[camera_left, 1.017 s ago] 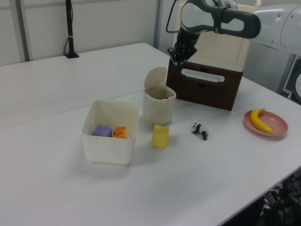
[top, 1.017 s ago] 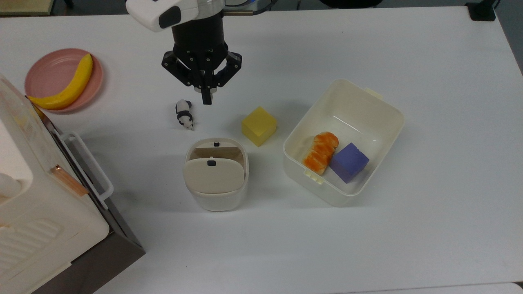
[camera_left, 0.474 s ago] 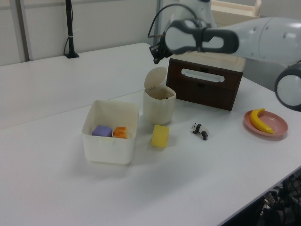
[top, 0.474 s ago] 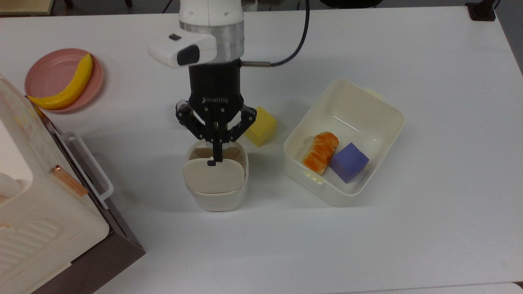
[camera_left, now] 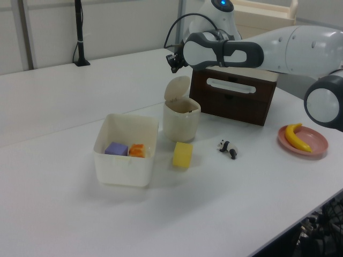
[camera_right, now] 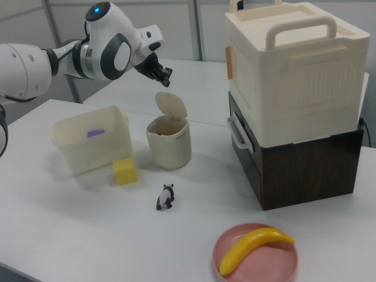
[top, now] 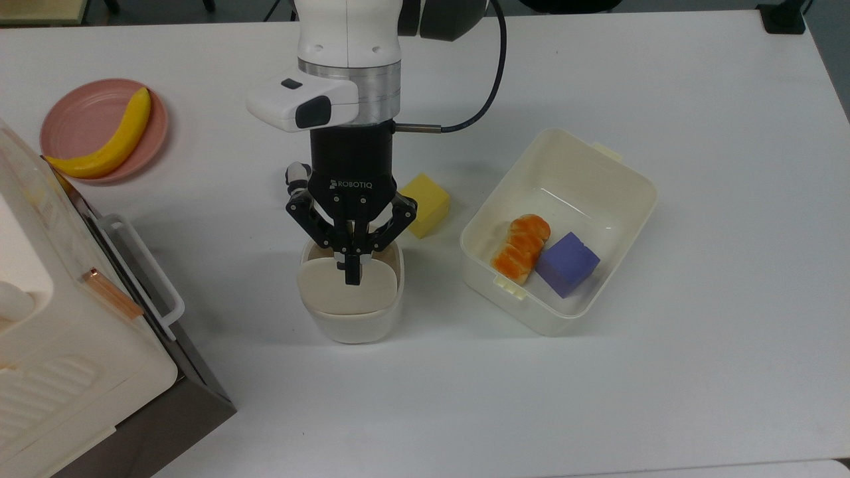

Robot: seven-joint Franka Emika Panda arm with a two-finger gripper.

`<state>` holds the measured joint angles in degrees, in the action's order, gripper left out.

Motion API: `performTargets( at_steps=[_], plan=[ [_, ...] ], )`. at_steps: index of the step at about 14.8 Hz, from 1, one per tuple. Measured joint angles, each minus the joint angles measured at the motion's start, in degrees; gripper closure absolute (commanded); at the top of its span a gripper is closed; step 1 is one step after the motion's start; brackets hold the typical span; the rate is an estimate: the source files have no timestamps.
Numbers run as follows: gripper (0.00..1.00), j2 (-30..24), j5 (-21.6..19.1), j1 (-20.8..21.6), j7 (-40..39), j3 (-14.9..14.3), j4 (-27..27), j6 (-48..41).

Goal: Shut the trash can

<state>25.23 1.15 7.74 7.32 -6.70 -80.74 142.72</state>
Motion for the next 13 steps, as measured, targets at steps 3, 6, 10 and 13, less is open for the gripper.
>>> performTargets(
  at_steps=[3,6,10,13],
  plan=[
    [1.00,0.21,0.25,-0.23,-0.38,-0.12,-0.02,-0.62],
    [1.00,0.55,0.14,-0.55,-3.54,-0.16,-0.03,-10.10],
    [1.00,0.71,-1.56,-0.90,-6.85,-0.15,-0.08,-17.58],
    [1.00,1.62,-1.59,-0.71,-6.94,-0.02,-1.11,-18.40]
  ],
)
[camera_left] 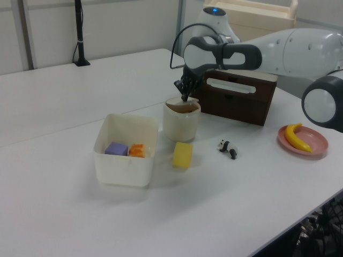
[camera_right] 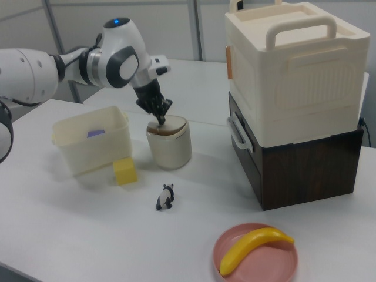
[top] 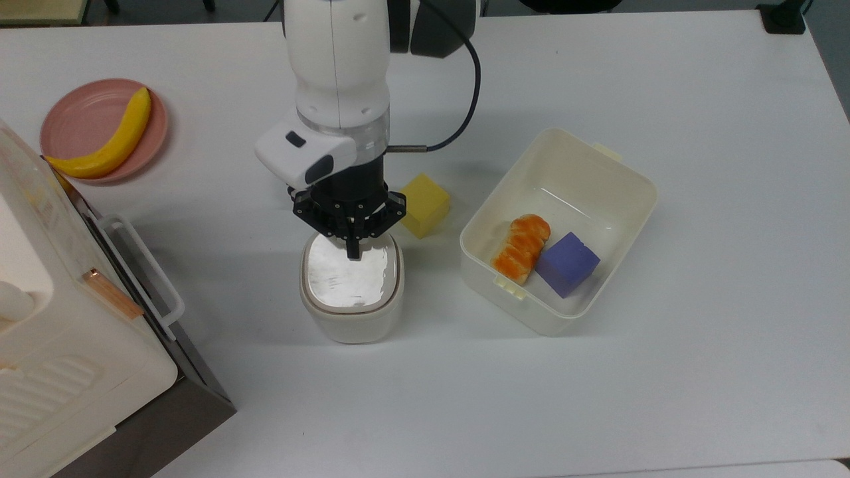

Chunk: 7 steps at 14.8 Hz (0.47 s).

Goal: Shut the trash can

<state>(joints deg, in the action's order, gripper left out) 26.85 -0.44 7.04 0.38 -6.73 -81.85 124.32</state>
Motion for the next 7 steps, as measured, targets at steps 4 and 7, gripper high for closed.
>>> performTargets(
  at_steps=[4,7],
  plan=[
    [1.00,1.60,0.01,0.12,-0.14,0.05,0.28,-0.05],
    [1.00,1.36,0.00,0.21,-0.21,0.06,0.49,-0.97]
  ],
)
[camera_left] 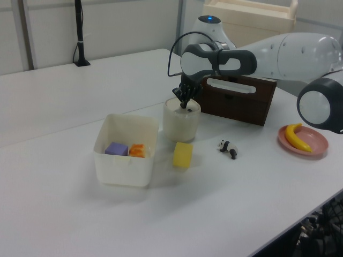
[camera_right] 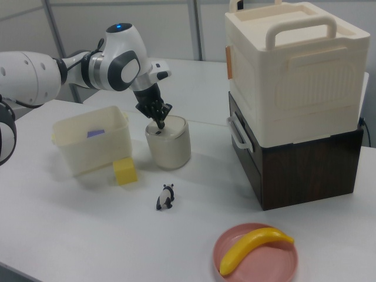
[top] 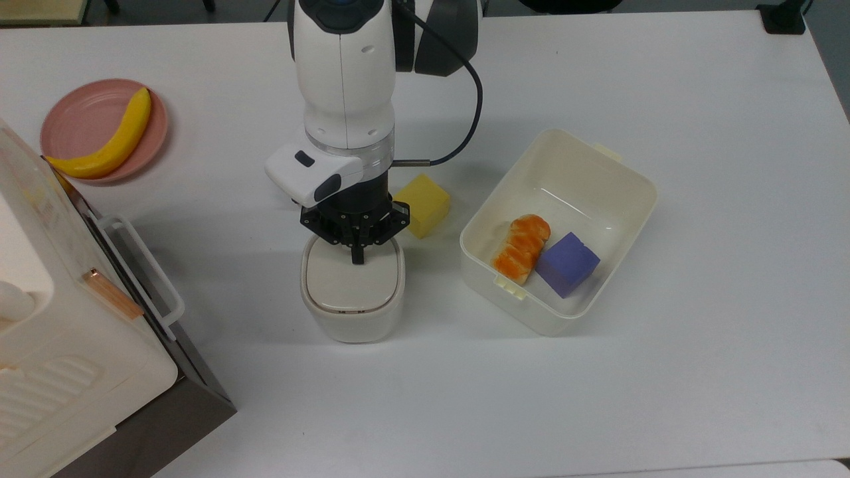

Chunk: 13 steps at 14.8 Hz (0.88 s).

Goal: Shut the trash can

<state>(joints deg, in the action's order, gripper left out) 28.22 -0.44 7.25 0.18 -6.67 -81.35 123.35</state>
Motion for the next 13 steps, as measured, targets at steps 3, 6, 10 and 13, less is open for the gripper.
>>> performTargets(
  at_steps=[3,6,10,13],
  plan=[
    [0.59,-2.10,-0.07,0.25,-1.56,0.01,0.25,-8.30],
    [0.00,-5.76,-0.12,0.31,-3.72,0.01,0.32,-19.86],
    [0.00,-10.14,-0.12,0.30,-4.64,-0.01,0.28,-30.64],
    [0.00,-12.20,-0.12,0.27,-5.63,-0.11,0.11,-33.74]
  ],
)
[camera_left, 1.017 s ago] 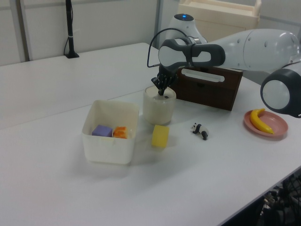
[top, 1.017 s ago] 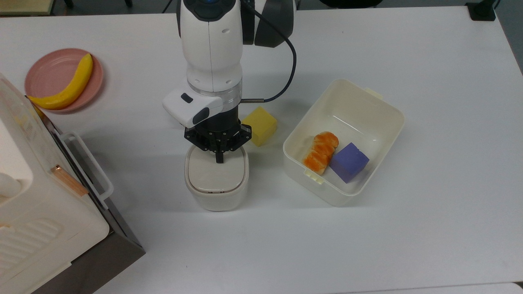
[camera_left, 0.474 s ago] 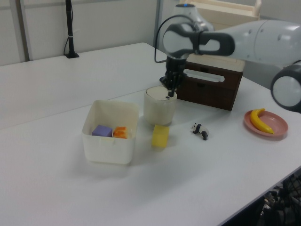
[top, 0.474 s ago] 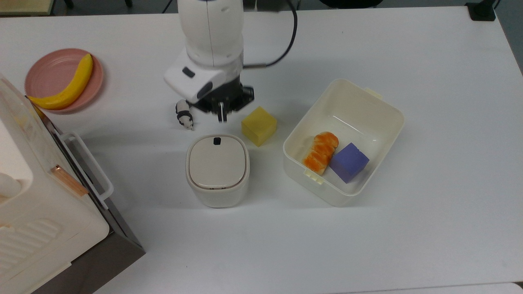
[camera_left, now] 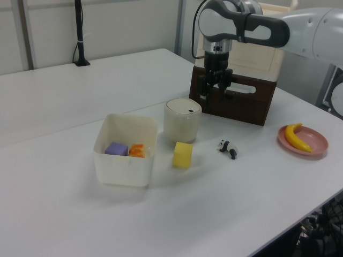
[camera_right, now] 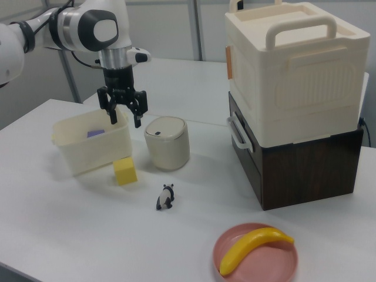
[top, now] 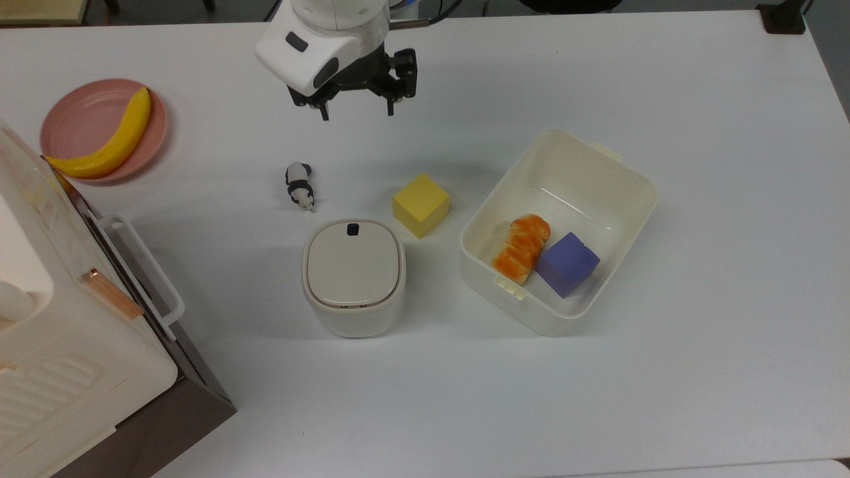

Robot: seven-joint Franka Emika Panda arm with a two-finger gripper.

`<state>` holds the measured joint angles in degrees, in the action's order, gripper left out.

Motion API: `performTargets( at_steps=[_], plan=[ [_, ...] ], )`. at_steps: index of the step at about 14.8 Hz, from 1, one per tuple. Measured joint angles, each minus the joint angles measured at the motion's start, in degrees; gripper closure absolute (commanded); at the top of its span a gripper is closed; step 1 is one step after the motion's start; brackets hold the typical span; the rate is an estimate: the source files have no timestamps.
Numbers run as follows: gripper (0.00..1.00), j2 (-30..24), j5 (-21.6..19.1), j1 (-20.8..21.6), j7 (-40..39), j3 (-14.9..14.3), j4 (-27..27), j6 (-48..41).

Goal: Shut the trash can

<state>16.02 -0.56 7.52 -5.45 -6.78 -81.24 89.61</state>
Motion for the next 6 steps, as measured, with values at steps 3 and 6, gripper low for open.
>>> performTargets(
  at_steps=[3,6],
  plan=[
    [0.00,-0.07,0.00,-0.23,0.00,-0.15,-0.15,0.12],
    [0.00,-0.08,0.00,-1.71,0.00,-0.46,-0.13,0.83]
  ],
)
